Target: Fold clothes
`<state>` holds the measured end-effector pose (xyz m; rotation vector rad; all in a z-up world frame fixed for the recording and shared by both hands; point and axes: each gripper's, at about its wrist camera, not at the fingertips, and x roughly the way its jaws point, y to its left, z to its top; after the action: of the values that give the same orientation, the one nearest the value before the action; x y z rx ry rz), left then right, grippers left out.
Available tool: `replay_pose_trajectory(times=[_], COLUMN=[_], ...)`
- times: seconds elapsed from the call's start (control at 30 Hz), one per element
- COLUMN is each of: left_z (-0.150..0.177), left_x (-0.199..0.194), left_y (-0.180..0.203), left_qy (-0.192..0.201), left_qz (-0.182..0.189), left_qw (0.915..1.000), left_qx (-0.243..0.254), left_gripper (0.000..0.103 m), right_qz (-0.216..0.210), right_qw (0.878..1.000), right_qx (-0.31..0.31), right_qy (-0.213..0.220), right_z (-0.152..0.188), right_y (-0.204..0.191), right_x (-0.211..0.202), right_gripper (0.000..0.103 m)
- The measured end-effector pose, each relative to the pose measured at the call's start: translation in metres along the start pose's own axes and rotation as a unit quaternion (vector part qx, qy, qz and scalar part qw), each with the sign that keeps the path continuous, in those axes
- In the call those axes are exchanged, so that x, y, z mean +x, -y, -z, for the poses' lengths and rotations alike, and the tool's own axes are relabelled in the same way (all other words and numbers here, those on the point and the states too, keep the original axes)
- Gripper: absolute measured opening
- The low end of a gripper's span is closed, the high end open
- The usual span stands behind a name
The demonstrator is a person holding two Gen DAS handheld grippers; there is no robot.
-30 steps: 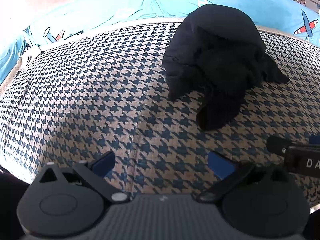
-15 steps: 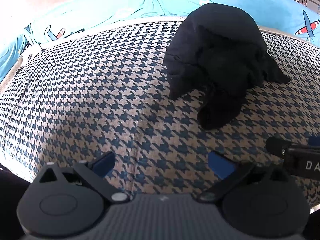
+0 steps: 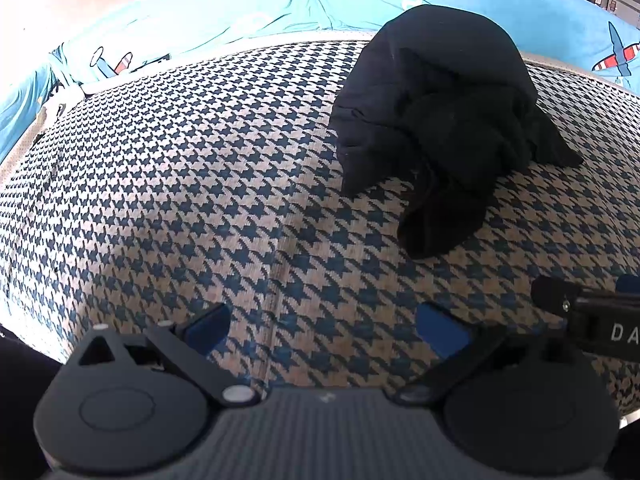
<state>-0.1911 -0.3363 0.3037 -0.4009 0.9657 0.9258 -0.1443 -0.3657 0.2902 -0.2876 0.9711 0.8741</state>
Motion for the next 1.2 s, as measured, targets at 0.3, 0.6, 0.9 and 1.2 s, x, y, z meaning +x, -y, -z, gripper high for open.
replay_pose_trajectory(times=[0.3,0.6,0.9,1.2], left_z=[0.002,0.004,0.005,0.008], left_x=[-0.006,-0.012,-0.018,-0.025], left_y=[0.001,-0.006,-0.004,-0.011], left_qy=[-0.001,0.000,-0.001,-0.001], left_qz=[-0.006,-0.001,-0.004,-0.002], left_qw=[1.0000,1.0000,1.0000,0.9999], left_qx=[-0.004,0.007,0.005,0.011], left_gripper=[0.103,0.103,0.103,0.103], right_qz=[0.000,-0.001,-0.001,-0.002], right_qw=[1.000,1.000,1.000,1.000], right_qx=[-0.001,-0.002,-0.003,-0.003], right_qy=[0.000,-0.001,-0.002,-0.003], right_z=[0.001,0.001,0.002,0.003], right_y=[-0.001,-0.001,-0.001,-0.001], right_x=[0.000,0.001,0.001,0.002], right_gripper=[0.103,0.103,0.103,0.103])
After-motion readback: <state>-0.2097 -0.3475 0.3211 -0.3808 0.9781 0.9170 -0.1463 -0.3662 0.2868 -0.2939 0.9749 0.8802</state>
